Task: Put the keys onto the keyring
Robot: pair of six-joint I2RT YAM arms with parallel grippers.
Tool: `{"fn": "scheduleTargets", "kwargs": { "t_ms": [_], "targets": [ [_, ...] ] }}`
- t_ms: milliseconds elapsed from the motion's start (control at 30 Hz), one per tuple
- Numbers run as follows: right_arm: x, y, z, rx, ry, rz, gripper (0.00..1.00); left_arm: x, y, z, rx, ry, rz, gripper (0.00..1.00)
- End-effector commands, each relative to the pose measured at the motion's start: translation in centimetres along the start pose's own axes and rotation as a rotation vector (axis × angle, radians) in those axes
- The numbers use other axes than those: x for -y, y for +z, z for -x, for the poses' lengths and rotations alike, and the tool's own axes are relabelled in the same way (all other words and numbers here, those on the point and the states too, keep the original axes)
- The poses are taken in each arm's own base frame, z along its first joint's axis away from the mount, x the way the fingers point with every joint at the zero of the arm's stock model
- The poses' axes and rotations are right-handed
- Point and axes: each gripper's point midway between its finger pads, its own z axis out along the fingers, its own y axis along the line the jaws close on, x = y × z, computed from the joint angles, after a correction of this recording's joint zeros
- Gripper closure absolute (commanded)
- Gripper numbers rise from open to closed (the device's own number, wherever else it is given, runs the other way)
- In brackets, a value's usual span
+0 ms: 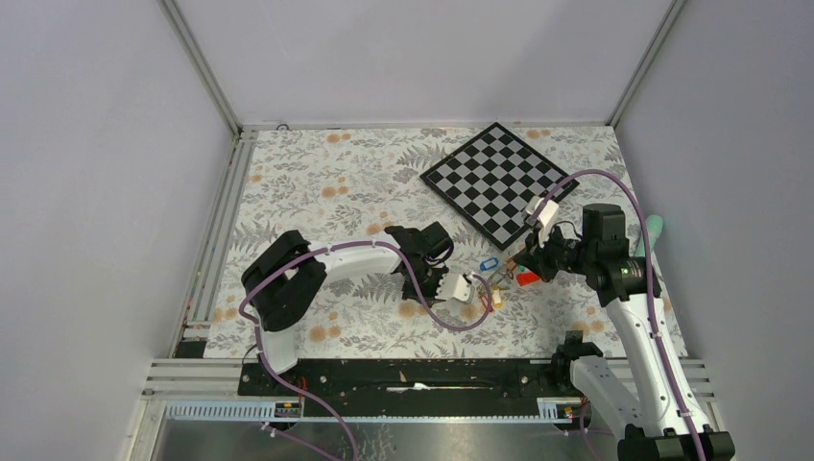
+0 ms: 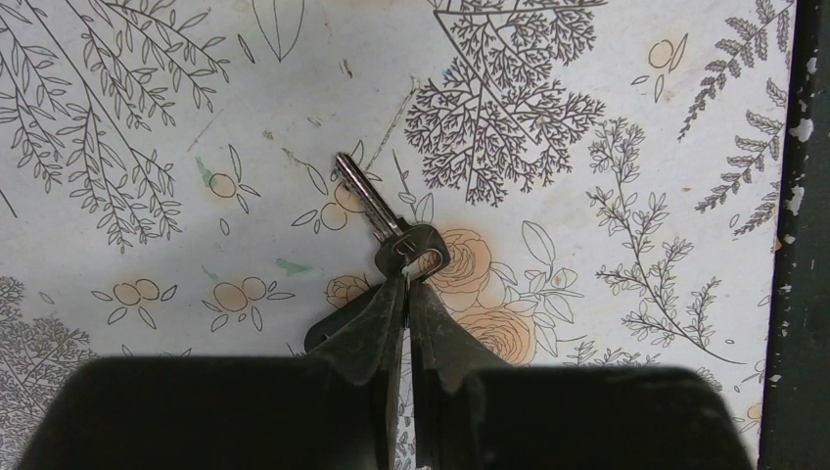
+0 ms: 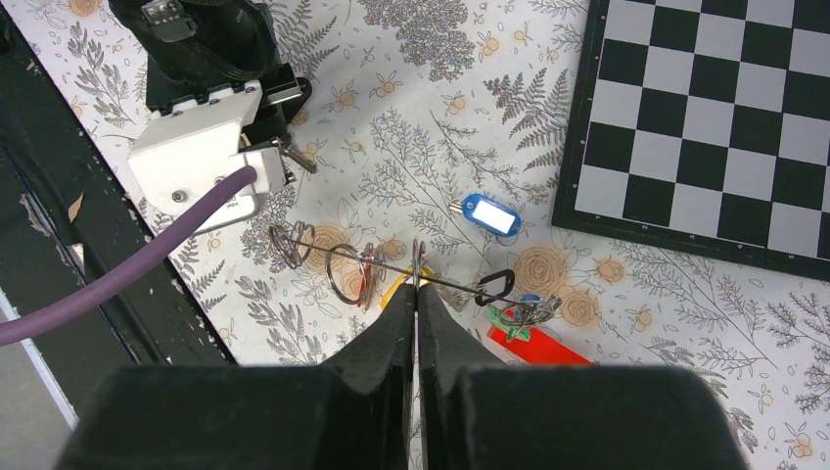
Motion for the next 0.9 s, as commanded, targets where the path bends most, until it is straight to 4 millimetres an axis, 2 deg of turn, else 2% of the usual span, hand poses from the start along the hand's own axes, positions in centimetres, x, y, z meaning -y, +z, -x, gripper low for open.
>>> {"fn": "scheduleTargets", "kwargs": {
  "t_ms": [0,100,333,667,867],
  "targets": [
    [-0.1,0.0,1.3,0.056,-0.019,0.014,1.0,-0.7,-0.6,1.2,0.03,0.02,0.027,0.96],
    [-0.1,-0.1,1.4,0.058,-0.019,0.015,1.0,-0.6,-0.8,1.3,0.035,0.022,0.029,1.0],
    [0.0,0.0,1.6,0.058,-0.019,0.019,1.0,-0.9,-2.1,1.7,0.044,0.045,0.069,1.0],
    [-0.5,0.0,1.9,0.059,-0.092,0.076,1.0,-0.9,-4.5,3.4,0.112,0.11,0.106,1.0],
    [-0.9,0.6,1.8,0.068,-0.119,0.133,1.0,-1.6,-7.1,5.0,0.231,0.111,0.114,1.0]
  ]
}}
